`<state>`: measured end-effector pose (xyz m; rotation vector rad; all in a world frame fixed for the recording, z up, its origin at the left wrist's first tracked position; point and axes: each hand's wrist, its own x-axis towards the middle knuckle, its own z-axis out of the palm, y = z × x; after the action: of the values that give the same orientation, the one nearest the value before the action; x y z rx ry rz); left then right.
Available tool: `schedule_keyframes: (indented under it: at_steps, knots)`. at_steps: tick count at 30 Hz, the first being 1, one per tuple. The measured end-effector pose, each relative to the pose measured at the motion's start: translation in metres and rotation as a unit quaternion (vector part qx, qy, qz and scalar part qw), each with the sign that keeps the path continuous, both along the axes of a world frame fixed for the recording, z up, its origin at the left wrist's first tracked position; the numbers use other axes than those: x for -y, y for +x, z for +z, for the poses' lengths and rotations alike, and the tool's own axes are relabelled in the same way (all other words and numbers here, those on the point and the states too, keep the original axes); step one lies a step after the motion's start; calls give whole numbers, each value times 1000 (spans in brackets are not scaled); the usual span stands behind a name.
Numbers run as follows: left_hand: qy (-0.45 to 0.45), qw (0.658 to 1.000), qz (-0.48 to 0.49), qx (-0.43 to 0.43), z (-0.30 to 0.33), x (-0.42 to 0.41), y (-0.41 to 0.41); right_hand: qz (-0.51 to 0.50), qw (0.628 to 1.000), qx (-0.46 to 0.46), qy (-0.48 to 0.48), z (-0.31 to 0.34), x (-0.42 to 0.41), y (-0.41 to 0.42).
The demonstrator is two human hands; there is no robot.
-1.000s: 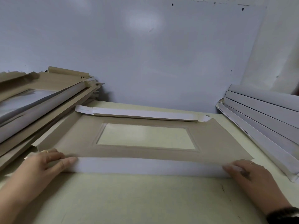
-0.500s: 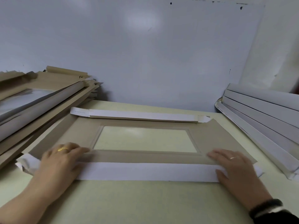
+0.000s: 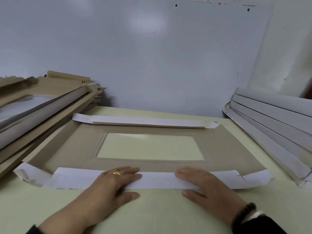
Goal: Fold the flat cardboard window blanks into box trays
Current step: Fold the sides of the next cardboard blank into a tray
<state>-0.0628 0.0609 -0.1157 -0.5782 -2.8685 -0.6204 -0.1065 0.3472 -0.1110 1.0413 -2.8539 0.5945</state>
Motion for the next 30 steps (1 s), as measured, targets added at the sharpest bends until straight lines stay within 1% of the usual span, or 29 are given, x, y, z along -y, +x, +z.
schedule_keyframes:
  at_steps: [3, 4, 8, 11, 14, 16, 20, 24, 27, 30]
  knots:
    - [59, 997, 29, 35, 5, 33, 3, -47, 999, 14, -20, 1, -30, -2]
    - [66, 996, 41, 38, 4, 45, 4, -62, 998, 15, -24, 1, -38, -3]
    - [82, 991, 101, 29, 0, 92, 9, -108, 992, 30, -55, 2, -60, -2]
    - [71, 984, 160, 36, -6, 122, 11, -144, 986, 35, -73, 3, -74, 0]
    - [97, 972, 210, 38, -18, 148, 12, -178, 980, 25, -88, 5, -86, 3]
    - [102, 967, 232, 20, -23, 158, 11, -203, 975, 16, -94, 8, -90, 5]
    - [71, 957, 280, -22, -17, 155, 6, -226, 968, -24, -105, 14, -87, 5]
    - [66, 942, 316, -89, -7, 137, -4, -242, 962, -106, -66, 13, -83, -4]
    - [52, 938, 335, -75, 4, 121, -7, -280, 950, -137, -12, 9, -81, -13]
    - [-2, 937, 339, -84, 10, 114, -11, -312, 939, -143, -3, 6, -79, -20]
